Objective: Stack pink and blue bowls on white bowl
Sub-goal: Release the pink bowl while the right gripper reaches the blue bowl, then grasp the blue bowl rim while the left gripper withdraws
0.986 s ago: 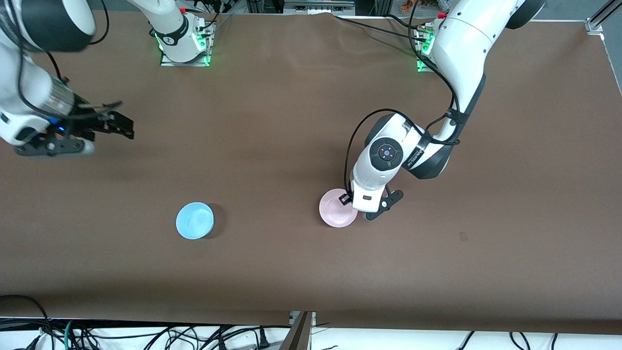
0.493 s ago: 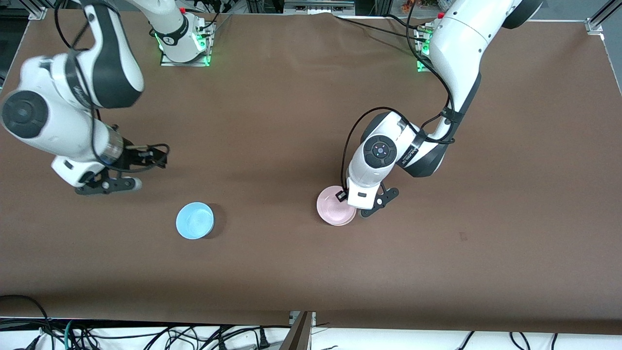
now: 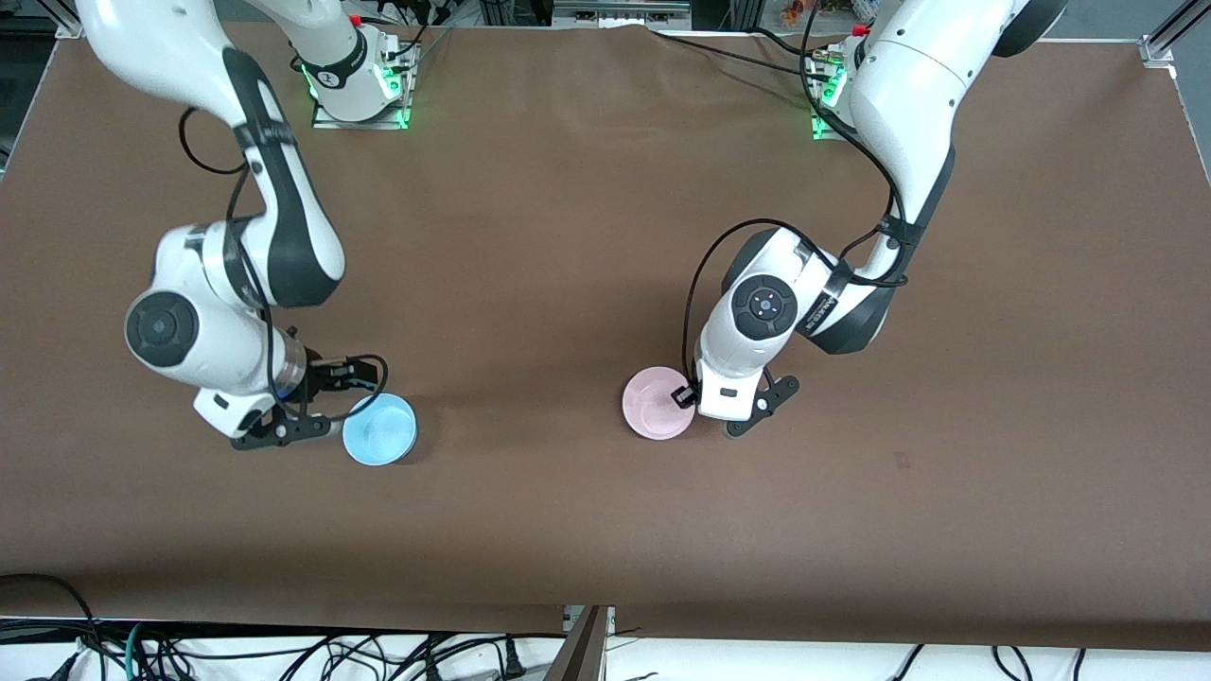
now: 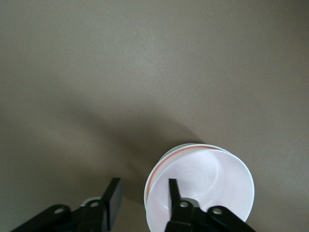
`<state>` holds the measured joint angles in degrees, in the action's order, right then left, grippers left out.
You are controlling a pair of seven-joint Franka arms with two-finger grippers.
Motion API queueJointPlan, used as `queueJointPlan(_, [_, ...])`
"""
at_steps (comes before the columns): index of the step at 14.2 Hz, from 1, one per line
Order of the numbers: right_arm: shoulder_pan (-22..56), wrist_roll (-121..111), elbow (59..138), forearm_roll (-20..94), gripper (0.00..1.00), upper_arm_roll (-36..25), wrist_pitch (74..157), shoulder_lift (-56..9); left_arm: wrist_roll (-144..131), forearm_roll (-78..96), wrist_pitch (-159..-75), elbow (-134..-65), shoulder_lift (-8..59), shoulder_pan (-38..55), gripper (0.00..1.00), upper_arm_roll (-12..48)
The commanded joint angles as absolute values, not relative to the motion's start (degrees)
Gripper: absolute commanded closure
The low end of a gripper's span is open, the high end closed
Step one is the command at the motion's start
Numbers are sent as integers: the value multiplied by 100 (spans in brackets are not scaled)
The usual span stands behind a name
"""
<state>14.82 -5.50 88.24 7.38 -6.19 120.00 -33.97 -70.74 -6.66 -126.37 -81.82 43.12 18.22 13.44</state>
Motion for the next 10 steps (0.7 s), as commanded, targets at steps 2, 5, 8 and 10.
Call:
queueJointPlan(2, [1336,-1002,8648,914,0,-598,12453,-3936,-7058,-861,-12639,-8200,4236,1670,31,1362])
queueJointPlan(5, [1336,-1011,8640,905,1,-598,12708,-4209,-6592,-984,-12639,-8244,4254,1468,29,1362])
queueJointPlan(8, [1336,-1028,8605,896,12,-598,12762,-4403,-6671,-1194,-12726,-8253,4394,1555,29,1354])
queueJointPlan(10, [1336,-1011,8535,888,30,-589,12762,-4464,-6584,-1309,-12727,-8279,4412,1556,29,1354])
